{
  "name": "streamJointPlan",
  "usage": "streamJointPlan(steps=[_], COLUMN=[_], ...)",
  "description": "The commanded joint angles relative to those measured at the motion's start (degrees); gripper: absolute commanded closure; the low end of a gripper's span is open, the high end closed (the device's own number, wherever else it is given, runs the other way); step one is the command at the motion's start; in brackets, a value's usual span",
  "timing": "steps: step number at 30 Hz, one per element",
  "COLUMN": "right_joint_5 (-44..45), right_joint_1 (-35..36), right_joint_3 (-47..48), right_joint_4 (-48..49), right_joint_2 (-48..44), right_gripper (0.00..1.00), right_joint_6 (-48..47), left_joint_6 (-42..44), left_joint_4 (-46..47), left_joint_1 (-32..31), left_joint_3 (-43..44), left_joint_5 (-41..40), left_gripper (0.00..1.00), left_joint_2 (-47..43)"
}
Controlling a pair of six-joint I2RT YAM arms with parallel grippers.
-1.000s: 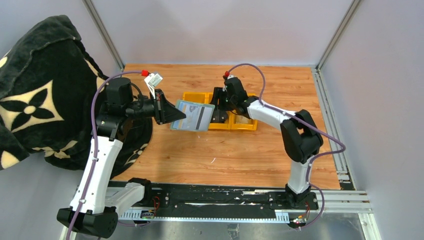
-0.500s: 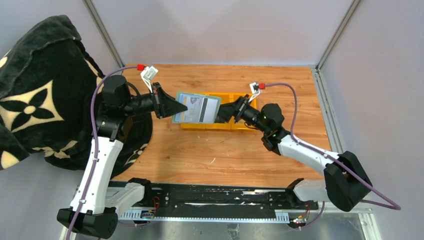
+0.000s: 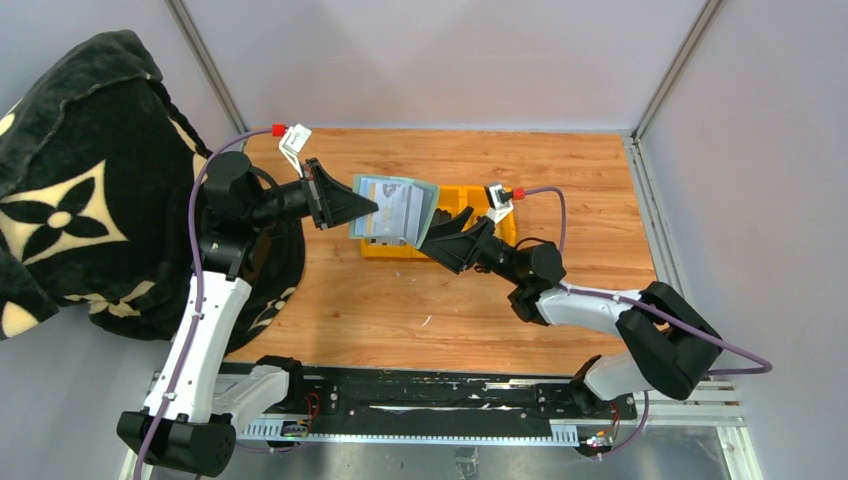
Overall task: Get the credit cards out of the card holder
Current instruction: Remove the credit card from the card holder.
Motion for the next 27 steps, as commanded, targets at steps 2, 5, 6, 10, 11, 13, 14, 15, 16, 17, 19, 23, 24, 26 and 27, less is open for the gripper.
streamJointPlan(steps=[2, 5, 6, 10, 11, 13, 14, 15, 16, 17, 19, 23, 24, 26, 27], right_joint_5=[2.89, 4.91, 4.99, 3.56, 2.69, 1.14, 0.48, 0.04, -0.16, -0.18, 0.36, 2.73, 3.12, 3.92, 4.85], right_joint_1=[0.8, 0.69, 0.66, 1.3, 1.62, 2.15, 2.41, 2.64, 2.86, 3.02, 3.31, 3.78, 3.73, 3.78, 3.66], right_joint_3=[-1.23, -3.95, -4.46, -3.07, -2.34, -0.7, -0.14, 0.44, 0.8, 1.15, 1.9, 4.3, 5.2, 7.34, 8.5], right_joint_4=[6.24, 6.13, 5.66, 3.38, 3.19, 3.28, 3.53, 3.36, 3.18, 2.88, 0.49, -8.15, -11.4, -19.84, -25.8], right_joint_2=[-0.26, -3.39, -4.55, -6.97, -6.97, -6.54, -6.31, -6.12, -6.06, -6.05, -6.69, -8.68, -9.28, -10.82, -11.93], right_gripper=[0.08, 0.08, 0.08, 0.08, 0.08, 0.08, 0.08, 0.08, 0.08, 0.08, 0.08, 0.23, 0.36, 0.7, 0.86], right_joint_6=[-0.56, -3.22, -4.25, -6.67, -6.92, -7.31, -7.61, -7.83, -8.16, -8.63, -10.32, -13.84, -14.45, -15.81, -16.32], left_joint_6=[-1.51, -0.31, -0.2, -0.81, -1.17, -1.77, -1.89, -2.04, -2.19, -2.41, -2.7, -2.84, -2.78, -2.05, -1.29], left_joint_4=[2.34, 0.76, 0.56, 1.05, 1.25, 1.68, 1.89, 1.97, 2.01, 2.12, 2.27, 2.22, 2.05, 1.37, 0.45], left_joint_1=[0.25, 0.25, 0.25, 0.25, 0.23, 0.25, 0.25, 0.25, 0.25, 0.25, 0.21, 0.25, 0.25, 0.25, 0.25], left_joint_3=[0.14, 0.81, 0.89, 1.05, 0.99, 0.96, 0.91, 0.95, 1.0, 0.99, 1.01, 1.13, 1.01, 0.94, 0.96], left_joint_5=[0.9, 0.82, 0.85, 0.97, 0.98, 0.98, 0.98, 0.96, 0.98, 0.9, 1.06, 1.16, 1.18, 1.12, 0.85], left_gripper=[1.0, 1.0, 1.0, 1.0, 1.0, 1.0, 1.0, 1.0, 1.0, 1.0, 1.0, 1.0, 1.0, 1.0, 1.0], left_joint_2=[-1.24, -1.49, -1.48, -1.39, -1.38, -1.45, -1.51, -1.54, -1.62, -1.71, -1.94, -2.42, -2.55, -2.7, -2.75])
